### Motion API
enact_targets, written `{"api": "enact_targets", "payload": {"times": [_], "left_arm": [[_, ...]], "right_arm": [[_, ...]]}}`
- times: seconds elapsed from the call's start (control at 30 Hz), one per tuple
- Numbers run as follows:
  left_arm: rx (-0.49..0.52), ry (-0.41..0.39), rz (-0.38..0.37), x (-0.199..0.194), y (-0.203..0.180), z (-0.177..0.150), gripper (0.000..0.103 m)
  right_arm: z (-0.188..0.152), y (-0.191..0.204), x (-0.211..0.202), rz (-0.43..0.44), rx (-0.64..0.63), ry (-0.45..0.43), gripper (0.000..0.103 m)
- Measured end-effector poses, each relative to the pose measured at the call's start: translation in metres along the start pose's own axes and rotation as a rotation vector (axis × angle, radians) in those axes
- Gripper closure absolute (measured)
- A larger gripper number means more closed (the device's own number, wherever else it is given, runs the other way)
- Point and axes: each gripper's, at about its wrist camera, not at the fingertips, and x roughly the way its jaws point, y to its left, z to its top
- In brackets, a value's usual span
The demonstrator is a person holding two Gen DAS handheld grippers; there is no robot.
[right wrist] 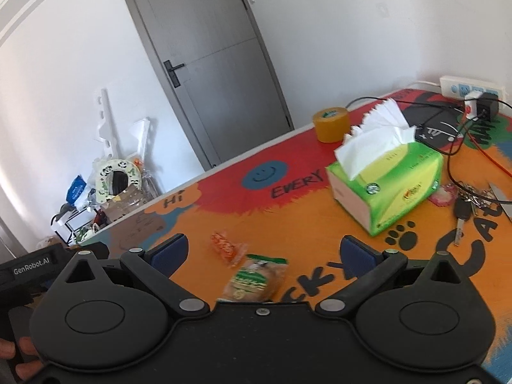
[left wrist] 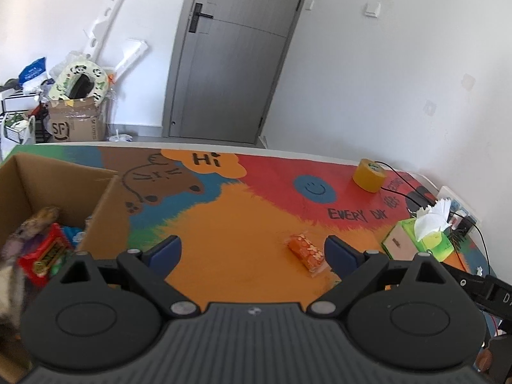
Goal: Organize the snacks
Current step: 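Grasp the green-wrapped bread packet with the right gripper while the left grasps the orange packet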
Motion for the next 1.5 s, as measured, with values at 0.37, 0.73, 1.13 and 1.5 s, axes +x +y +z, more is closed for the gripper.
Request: {"api": "enact_targets", "payload": {"times": [0.37,0.73,1.13,1.5], "left_arm": [[0.036,0.043,-0.038,0.032,-0.023,-0.005,0.008],[0.065,0.089,-0.040,0.055,-0.016,-0.011,0.010],[0.034,0.108,0.001,0.071,0.007,-0.010,0.010],[0.048,0.114,0.002,0.080,-0.002,-0.012,0.010]], "right_arm": [[-0.007,-0.004,0.025,0.012,0.004,0.077,0.008],[-0.016,0.016,0.062,0.012,-0.028,0.152,0.023],[-0.031,0.038,0.101,-0.021,-0.078,0.244,0.038],[-0.029,0.027,0.094,-0.061,-0.112,0.217,0.054]]}}
